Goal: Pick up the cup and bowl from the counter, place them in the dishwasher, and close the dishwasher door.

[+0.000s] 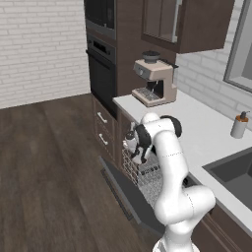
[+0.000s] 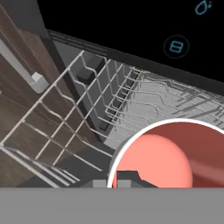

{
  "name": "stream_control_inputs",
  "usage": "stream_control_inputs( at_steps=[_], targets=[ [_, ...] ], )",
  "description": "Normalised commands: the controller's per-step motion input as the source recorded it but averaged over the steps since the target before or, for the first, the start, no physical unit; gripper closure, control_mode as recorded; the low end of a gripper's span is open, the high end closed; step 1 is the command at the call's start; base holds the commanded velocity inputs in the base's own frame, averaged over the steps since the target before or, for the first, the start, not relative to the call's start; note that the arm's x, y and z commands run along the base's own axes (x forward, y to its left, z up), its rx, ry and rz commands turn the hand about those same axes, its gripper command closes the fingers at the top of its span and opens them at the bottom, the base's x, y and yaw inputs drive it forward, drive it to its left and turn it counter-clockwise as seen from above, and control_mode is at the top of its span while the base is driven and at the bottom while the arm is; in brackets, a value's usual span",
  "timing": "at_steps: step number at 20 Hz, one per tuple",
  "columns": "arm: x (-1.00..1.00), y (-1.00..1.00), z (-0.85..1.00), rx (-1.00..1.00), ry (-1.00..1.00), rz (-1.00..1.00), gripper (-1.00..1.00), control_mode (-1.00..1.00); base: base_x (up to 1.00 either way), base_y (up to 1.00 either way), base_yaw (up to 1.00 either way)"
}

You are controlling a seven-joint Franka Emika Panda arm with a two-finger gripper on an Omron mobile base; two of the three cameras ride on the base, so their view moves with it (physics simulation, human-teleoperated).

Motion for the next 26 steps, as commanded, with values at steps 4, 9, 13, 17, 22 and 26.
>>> stream_control_inputs(
  at_steps=[4, 9, 13, 17, 22, 26],
  targets=[
    [0.31, 0.00, -0.34, -0.01, -0.03, 0.00, 1.00, -1.00, 0.00, 0.00, 0.00],
    [0.27, 0.00, -0.41, -0.01, -0.01, 0.00, 1.00, -1.00, 0.00, 0.00, 0.00],
    [0.14, -0.06, -0.28, 0.00, -0.02, 0.00, 1.00, -1.00, 0.00, 0.00, 0.00],
    [0.17, -0.16, -0.22, 0.00, -0.01, 0.00, 1.00, -1.00, 0.00, 0.00, 0.00],
    [0.24, -0.19, -0.25, 0.00, -0.03, 0.00, 1.00, -1.00, 0.00, 0.00, 0.00],
    [0.20, -0.02, -0.33, -0.01, -0.07, 0.00, 1.00, -1.00, 0.00, 0.00, 0.00]
  ],
)
